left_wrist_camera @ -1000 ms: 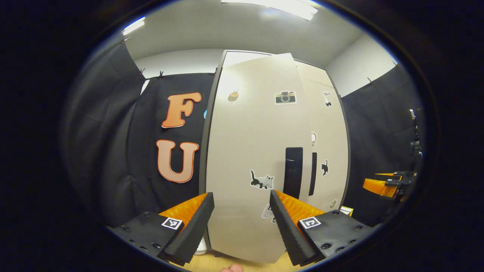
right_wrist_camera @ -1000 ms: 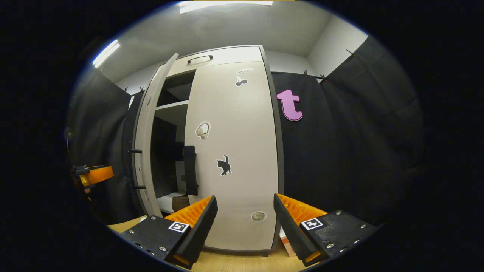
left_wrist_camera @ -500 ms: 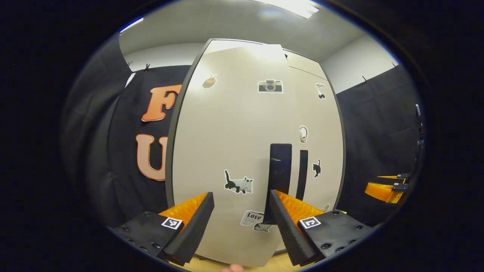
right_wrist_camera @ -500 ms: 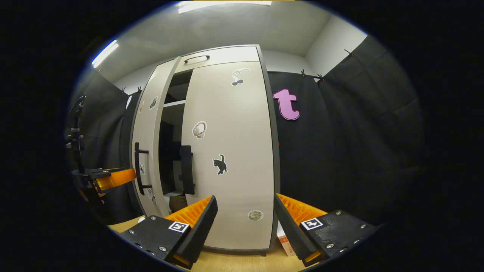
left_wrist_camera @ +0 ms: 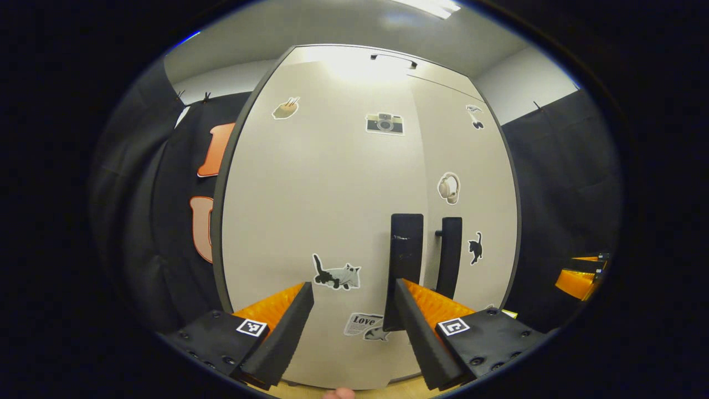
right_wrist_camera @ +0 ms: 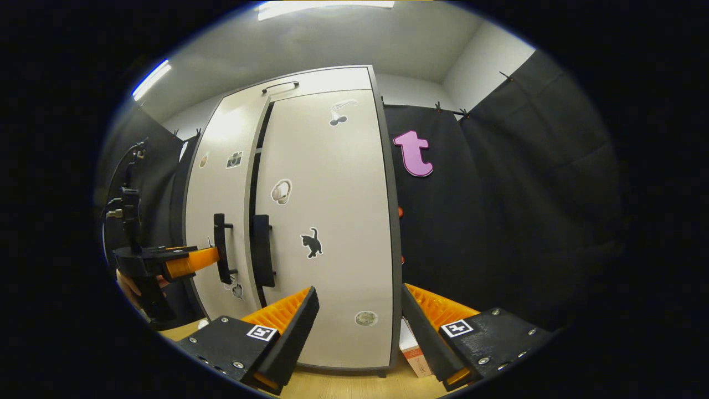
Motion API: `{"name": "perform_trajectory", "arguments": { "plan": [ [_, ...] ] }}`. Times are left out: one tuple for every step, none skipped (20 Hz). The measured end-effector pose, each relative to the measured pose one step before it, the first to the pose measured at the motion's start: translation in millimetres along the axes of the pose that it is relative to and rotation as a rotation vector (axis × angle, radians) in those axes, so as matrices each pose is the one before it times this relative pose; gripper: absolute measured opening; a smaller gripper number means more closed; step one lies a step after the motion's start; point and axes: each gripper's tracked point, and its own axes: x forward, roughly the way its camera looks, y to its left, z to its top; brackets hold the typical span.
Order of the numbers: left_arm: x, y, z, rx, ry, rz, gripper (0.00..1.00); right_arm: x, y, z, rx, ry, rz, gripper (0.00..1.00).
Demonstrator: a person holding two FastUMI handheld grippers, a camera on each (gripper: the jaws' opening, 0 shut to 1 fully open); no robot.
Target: Grab one shoe with the right hand and put it into the shoe cabinet, grab the other shoe with the left hand and put it into the shoe cabinet; then close the right door with the right hand and the left door with the left hand.
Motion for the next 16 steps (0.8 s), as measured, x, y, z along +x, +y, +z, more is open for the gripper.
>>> {"name": "perform_trajectory", "arguments": {
  "plan": [
    [2.85, -0.26, 0.06, -0.00223, 0.00405, 0.00345, 0.96, 0.42, -0.55, 1.25, 0.00163, -0.00332, 0.00061, 0.92],
    [3.76, -0.28, -1.41, -0.00786, 0.00358, 0.00002, 0.96, 0.3, -1.3, 2.22, -0.00255, -0.00403, -0.00146, 0.92],
    [2.16, -0.09, -0.37, -0.01267, 0.00129, -0.00256, 0.96, -0.59, -1.21, 1.87, -0.00313, -0.00392, -0.00162, 0.92],
    [1.84, 0.61, -0.81, -0.01134, 0.00039, -0.00313, 0.96, 0.83, 1.54, 0.6, -0.00267, -0.00138, 0.00216, 0.92],
    [1.72, 0.1, -1.28, -0.00676, 0.00069, -0.00221, 0.96, -1.5, 1.41, 0.44, -0.00084, 0.00097, 0.00277, 0.92],
    [2.43, 0.41, -1.21, -0.00269, 0.00078, 0.00033, 0.96, -0.79, 1.82, 0.12, 0.00124, 0.00105, 0.0047, 0.92],
    [1.63, -0.36, -0.11, 0.00391, 0.00081, 0.00117, 0.96, -0.6, 0.68, -0.15, 0.00029, 0.00313, 0.00356, 0.92],
    [2.48, -0.18, 0.51, 0.00728, 0.00122, 0.00225, 0.96, -0.29, 1.3, -0.19, -0.00108, 0.00043, 0.00323, 0.92],
    [0.43, 0.3, 0.9, 0.00636, 0.00068, 0.00336, 0.96, 0.44, 1.45, 0.06, -0.00182, -0.00009, 0.00226, 0.92],
    [-0.83, 0.31, -0.07, 0.00534, 0.00117, 0.00406, 0.96, 1.11, 2.27, -0.44, -0.00124, 0.0027, 0.00344, 0.92],
    [-1.9, 0.99, -0.65, 0.00552, 0.00448, 0.00559, 0.96, 0.76, 2.48, -0.55, 0.00016, 0.0012, 0.00553, 0.92],
    [-2.98, 1.51, 0.56, 0.00178, 0.00199, 0.00366, 0.96, 0.29, 2.26, -0.41, 0.00199, 0.00197, 0.0056, 0.92],
    [-4.06, 1.37, 3.2, -0.00365, -0.00575, 0.00213, 0.97, -0.87, 2.31, -0.78, 0.00086, 0.00311, 0.00509, 0.92],
    [-5.12, 2.34, 4.2, -0.00296, -0.01009, 0.00602, 0.96, -0.18, 2.3, -0.67, -0.00215, 0.00197, 0.00309, 0.92],
    [-5.43, 2.1, 3.66, 0.00044, -0.00618, 0.00209, 0.96, -1.73, 1.15, 0.36, -0.00212, 0.0004, 0.00235, 0.92],
    [-6.46, 2.43, 2.38, 0.00049, -0.00146, 0.00298, 0.96, -0.11, 2.02, 0.47, 0.00077, -0.0004, 0.0039, 0.92]
  ]
}}
